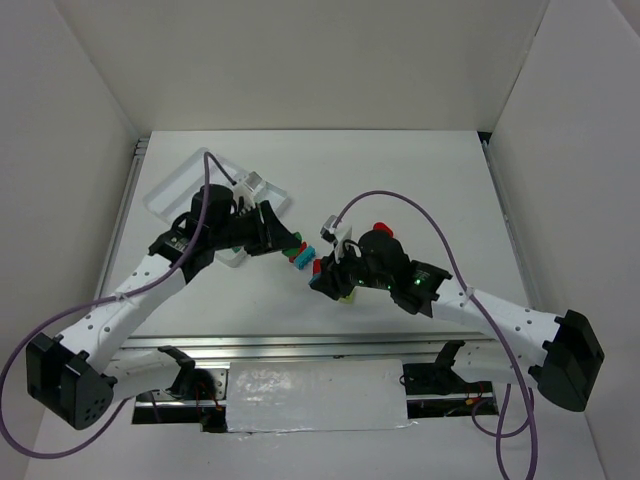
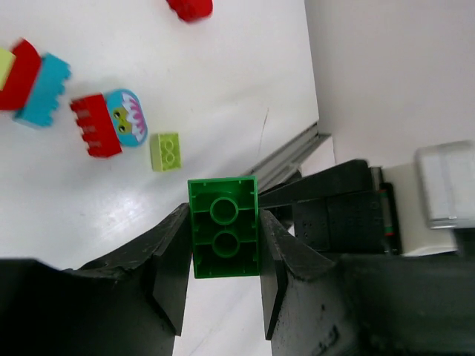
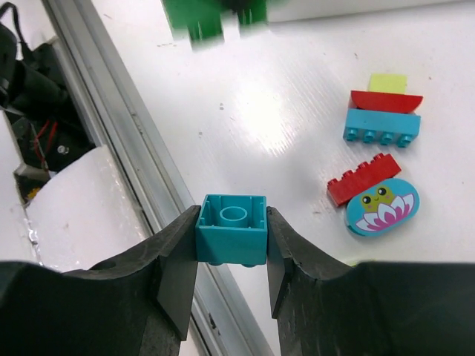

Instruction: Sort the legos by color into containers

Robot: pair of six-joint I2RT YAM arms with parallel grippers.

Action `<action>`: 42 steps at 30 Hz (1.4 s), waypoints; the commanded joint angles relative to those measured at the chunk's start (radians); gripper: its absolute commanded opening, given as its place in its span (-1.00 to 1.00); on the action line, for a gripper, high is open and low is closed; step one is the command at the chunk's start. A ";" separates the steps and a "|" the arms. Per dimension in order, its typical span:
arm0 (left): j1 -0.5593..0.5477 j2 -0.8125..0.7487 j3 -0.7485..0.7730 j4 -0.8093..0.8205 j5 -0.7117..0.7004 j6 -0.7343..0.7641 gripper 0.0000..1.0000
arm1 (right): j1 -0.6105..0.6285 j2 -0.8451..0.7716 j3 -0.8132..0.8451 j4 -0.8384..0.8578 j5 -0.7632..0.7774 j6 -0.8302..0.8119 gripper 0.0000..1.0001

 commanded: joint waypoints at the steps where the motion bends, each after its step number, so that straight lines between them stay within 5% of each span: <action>1: 0.052 -0.028 0.068 -0.014 0.000 0.045 -1.00 | 0.005 -0.002 -0.003 0.019 0.038 0.004 -1.00; 10: 0.170 0.178 0.215 -0.246 -0.616 0.086 -1.00 | 0.003 -0.019 0.000 0.021 0.088 0.062 -1.00; 21: 0.206 0.596 0.468 -0.268 -0.748 0.108 -0.85 | 0.008 -0.105 -0.019 -0.030 0.111 0.097 -1.00; 27: 0.209 0.693 0.501 -0.278 -0.751 0.088 -0.37 | 0.006 -0.122 -0.031 -0.042 0.128 0.102 -1.00; 33: 0.210 0.722 0.461 -0.254 -0.727 0.060 0.41 | 0.008 -0.125 -0.030 -0.041 0.128 0.102 -1.00; 42: 0.207 0.612 0.413 -0.246 -0.675 0.072 0.90 | 0.006 -0.122 -0.030 -0.031 0.145 0.131 -1.00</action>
